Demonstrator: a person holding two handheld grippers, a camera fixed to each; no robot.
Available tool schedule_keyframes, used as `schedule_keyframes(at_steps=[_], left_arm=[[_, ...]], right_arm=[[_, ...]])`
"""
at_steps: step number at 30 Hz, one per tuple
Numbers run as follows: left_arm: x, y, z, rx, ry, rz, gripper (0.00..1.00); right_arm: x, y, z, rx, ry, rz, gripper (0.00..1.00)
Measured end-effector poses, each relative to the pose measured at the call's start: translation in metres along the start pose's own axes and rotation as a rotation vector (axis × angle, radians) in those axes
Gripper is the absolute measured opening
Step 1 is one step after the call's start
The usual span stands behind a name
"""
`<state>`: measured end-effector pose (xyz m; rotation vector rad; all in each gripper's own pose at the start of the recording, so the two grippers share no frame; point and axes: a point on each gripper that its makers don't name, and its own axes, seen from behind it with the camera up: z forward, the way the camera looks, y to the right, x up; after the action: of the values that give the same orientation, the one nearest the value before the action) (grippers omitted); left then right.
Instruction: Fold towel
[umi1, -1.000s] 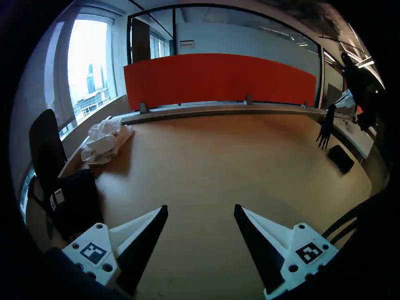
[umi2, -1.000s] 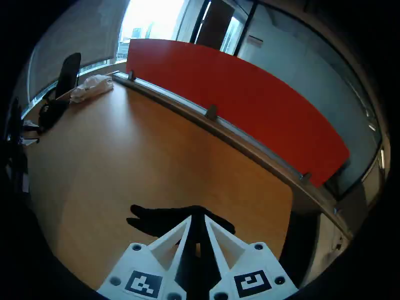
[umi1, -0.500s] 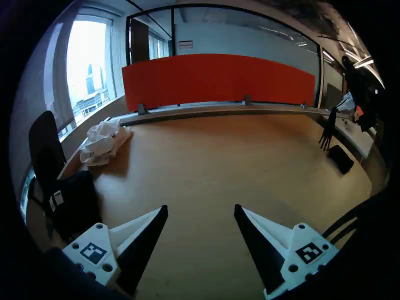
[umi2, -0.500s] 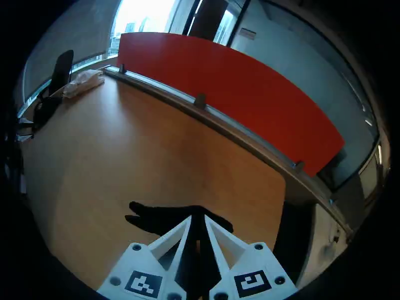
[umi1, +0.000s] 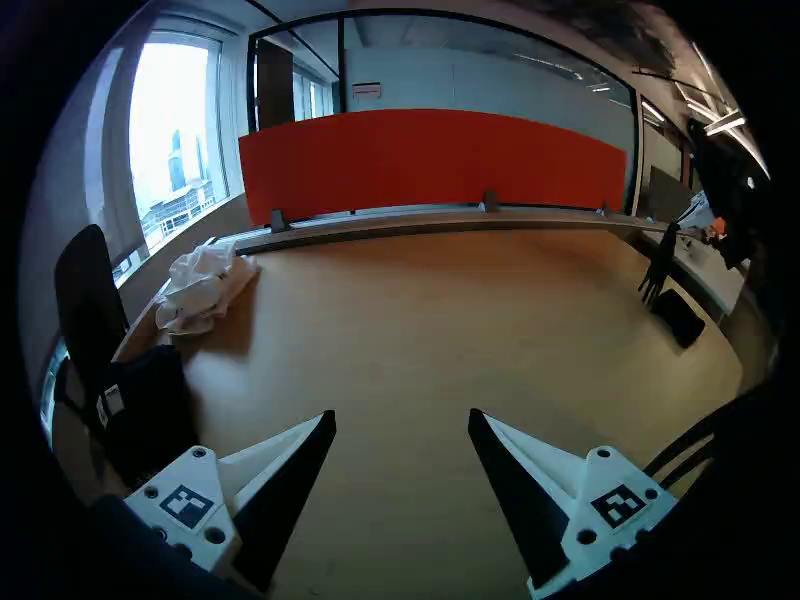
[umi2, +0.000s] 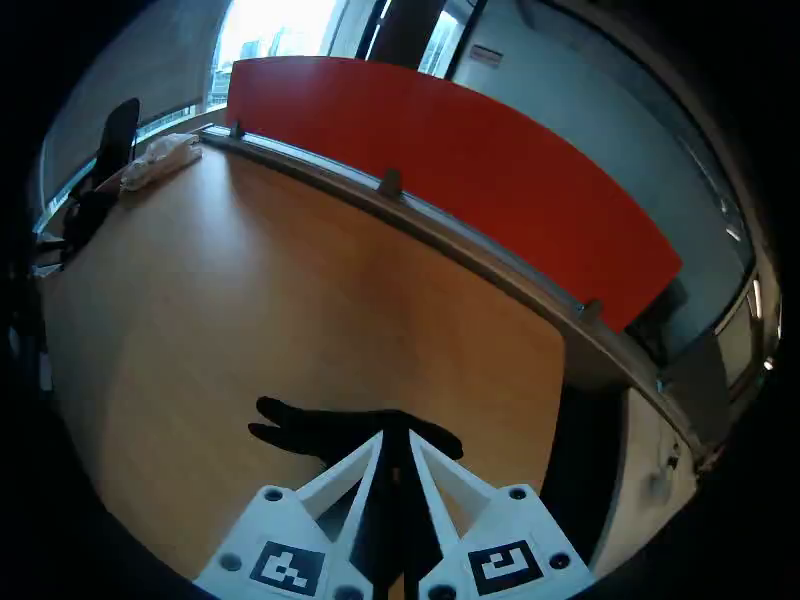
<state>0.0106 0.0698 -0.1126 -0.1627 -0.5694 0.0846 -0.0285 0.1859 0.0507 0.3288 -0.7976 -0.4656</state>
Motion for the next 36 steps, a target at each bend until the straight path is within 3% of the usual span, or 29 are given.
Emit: schedule_keyframes(at_steps=[18,36], left_arm=[[0.002,-0.003,-0.003,-0.015,0.001,0.027,0.99],[0.000,-0.005,-0.008,-0.011,-0.001,0.053,0.99]], right_arm=[[-0.104,0.003,-0.029,-0.058,-0.122,0.112,0.03],[-0.154,0.007,-0.030,-0.092,-0.224,0.128,0.03]])
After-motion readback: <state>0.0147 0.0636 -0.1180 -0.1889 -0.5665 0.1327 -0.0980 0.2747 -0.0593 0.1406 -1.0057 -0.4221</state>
